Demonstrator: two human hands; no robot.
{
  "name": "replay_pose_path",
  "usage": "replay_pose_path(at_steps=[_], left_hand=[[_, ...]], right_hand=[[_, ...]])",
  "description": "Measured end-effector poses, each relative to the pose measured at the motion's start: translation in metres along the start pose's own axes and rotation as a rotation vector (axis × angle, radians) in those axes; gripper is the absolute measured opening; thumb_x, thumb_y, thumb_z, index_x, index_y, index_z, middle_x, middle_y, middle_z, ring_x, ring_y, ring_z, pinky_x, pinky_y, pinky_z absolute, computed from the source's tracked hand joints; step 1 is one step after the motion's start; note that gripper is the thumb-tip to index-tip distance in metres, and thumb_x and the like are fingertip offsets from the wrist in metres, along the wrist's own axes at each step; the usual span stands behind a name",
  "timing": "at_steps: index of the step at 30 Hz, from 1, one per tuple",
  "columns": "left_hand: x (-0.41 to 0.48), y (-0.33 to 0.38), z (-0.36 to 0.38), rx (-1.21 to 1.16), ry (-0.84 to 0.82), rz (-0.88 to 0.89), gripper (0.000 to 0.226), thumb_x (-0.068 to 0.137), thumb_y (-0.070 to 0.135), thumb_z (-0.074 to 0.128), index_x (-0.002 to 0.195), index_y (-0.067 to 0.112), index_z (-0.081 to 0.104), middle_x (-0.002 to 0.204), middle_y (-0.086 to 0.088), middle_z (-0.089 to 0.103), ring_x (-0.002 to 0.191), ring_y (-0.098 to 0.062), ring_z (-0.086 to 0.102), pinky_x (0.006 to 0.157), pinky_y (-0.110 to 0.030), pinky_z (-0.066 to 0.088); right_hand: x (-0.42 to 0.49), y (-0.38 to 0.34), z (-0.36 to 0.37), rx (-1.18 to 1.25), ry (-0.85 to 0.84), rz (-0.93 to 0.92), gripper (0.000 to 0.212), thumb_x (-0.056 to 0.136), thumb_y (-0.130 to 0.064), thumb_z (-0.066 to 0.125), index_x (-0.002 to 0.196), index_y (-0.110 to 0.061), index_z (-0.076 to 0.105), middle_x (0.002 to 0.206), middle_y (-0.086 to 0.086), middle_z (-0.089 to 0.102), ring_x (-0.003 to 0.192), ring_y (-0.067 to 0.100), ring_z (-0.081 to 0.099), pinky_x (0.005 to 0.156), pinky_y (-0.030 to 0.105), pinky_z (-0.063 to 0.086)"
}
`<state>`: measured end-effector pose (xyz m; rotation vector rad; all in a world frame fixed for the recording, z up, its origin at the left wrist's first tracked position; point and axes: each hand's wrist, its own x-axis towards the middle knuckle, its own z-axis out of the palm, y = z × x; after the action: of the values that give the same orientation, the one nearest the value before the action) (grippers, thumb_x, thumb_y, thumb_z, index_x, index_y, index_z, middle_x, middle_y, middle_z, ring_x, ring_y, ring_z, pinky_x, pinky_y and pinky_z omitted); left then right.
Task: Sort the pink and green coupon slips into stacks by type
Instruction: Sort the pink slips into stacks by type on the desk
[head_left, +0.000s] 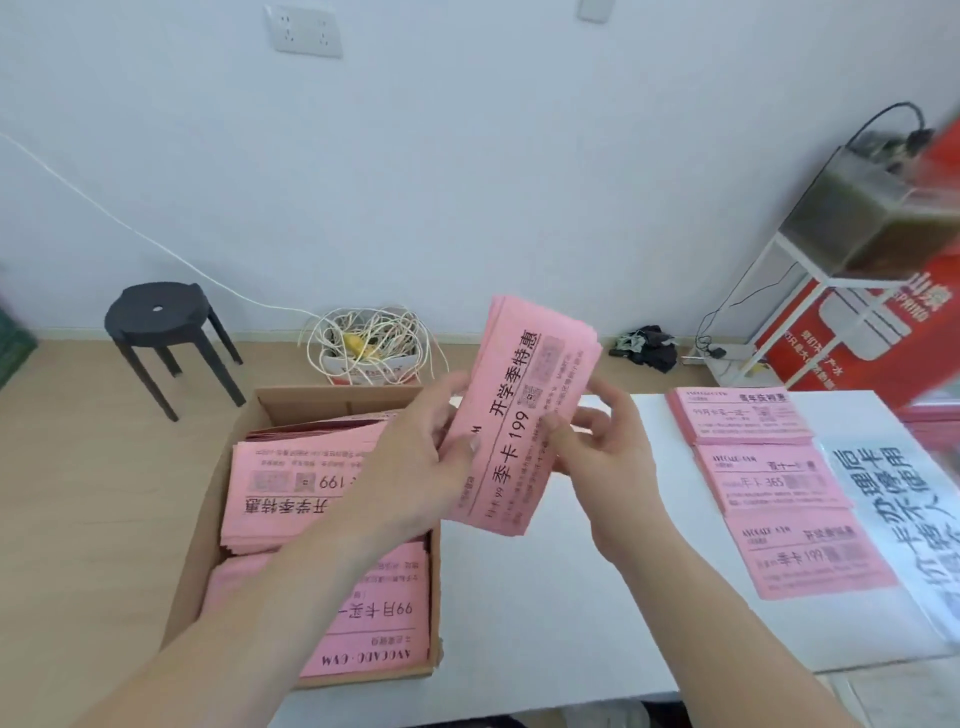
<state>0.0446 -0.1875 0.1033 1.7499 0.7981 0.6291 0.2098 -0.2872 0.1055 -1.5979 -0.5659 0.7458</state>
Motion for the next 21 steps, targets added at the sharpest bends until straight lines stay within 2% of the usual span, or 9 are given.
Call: replay_pose_path(at_steps=[3,5,7,9,11,12,16,19,21], left_hand=[[0.009,0.002,0.029,0.391,-0.168,0.1,0.061,0.098,0.012,0.052,0.139,0.056,0.041,0.103,0.023,0.07,0.094,-0.003,0.065,0.084,-0.033,0.053],[0.012,0.005,0.052,0.623,-0.252,0.141,0.063,0.097,0.014,0.05,0.144,0.054,0.036,0.123,0.021,0.066,0.105,-0.009,0.061,0.087,-0.033,0.051],[0.013,0.005,0.079,0.755,-0.318,0.159,0.065,0.097,0.014,0.049,0.146,0.052,0.031,0.133,0.015,0.062,0.115,-0.016,0.06,0.09,-0.036,0.052],[0.013,0.0,0.101,0.879,-0.34,0.16,0.065,0.095,0.012,0.054,0.144,0.05,0.032,0.129,0.014,0.063,0.111,-0.019,0.061,0.084,-0.035,0.052],[0.011,-0.008,0.116,0.95,-0.347,0.157,0.056,0.095,0.012,0.053,0.138,0.044,0.038,0.12,0.012,0.066,0.105,-0.021,0.062,0.08,-0.036,0.052],[0.009,-0.012,0.123,0.966,-0.344,0.158,0.05,0.095,0.012,0.052,0.134,0.041,0.042,0.115,0.01,0.067,0.101,-0.021,0.062,0.08,-0.038,0.052],[0.003,-0.029,0.148,0.918,-0.318,0.171,0.037,0.097,0.014,0.049,0.124,0.038,0.051,0.109,0.013,0.067,0.097,-0.018,0.062,0.079,-0.04,0.053],[-0.001,-0.046,0.164,0.859,-0.307,0.179,0.037,0.099,0.015,0.048,0.128,0.038,0.052,0.114,0.015,0.065,0.103,-0.017,0.061,0.082,-0.04,0.052],[-0.006,-0.056,0.169,0.89,-0.305,0.177,0.038,0.099,0.018,0.047,0.134,0.035,0.051,0.116,0.012,0.063,0.106,-0.019,0.061,0.084,-0.041,0.052]], right_hand=[[0.009,0.014,-0.054,-0.3,0.07,-0.17,0.094,0.082,-0.014,0.082,0.156,-0.036,0.029,0.138,-0.011,0.049,0.124,-0.006,0.051,0.096,0.016,0.049],[0.011,0.02,-0.085,-0.502,-0.026,-0.236,0.092,0.083,-0.005,0.077,0.156,-0.039,0.032,0.139,-0.017,0.044,0.127,-0.014,0.04,0.093,0.004,0.04],[0.015,0.028,-0.11,-0.576,-0.133,-0.179,0.073,0.082,-0.001,0.073,0.138,-0.041,0.051,0.124,-0.017,0.06,0.111,-0.008,0.056,0.08,0.01,0.048],[0.015,0.041,-0.13,-0.534,-0.127,-0.081,0.049,0.08,0.001,0.07,0.111,-0.037,0.061,0.1,-0.014,0.068,0.089,0.002,0.065,0.064,0.019,0.053],[0.013,0.061,-0.146,-0.526,-0.079,-0.048,0.031,0.081,0.002,0.066,0.092,-0.027,0.062,0.085,-0.007,0.07,0.081,0.017,0.067,0.064,0.036,0.055],[0.01,0.072,-0.153,-0.51,-0.066,-0.035,0.026,0.083,0.001,0.065,0.086,-0.024,0.061,0.081,-0.005,0.07,0.078,0.02,0.066,0.063,0.036,0.053],[0.004,0.107,-0.167,-0.384,0.042,-0.028,0.021,0.087,-0.001,0.066,0.084,-0.021,0.063,0.08,-0.008,0.069,0.076,0.013,0.064,0.062,0.02,0.049],[0.01,0.132,-0.175,-0.396,0.109,-0.04,0.023,0.089,-0.005,0.066,0.092,-0.028,0.062,0.087,-0.015,0.068,0.083,0.006,0.064,0.072,0.026,0.052],[0.009,0.147,-0.179,-0.413,0.111,-0.057,0.032,0.092,-0.007,0.065,0.106,-0.036,0.06,0.095,-0.018,0.067,0.094,0.003,0.063,0.083,0.029,0.054]])
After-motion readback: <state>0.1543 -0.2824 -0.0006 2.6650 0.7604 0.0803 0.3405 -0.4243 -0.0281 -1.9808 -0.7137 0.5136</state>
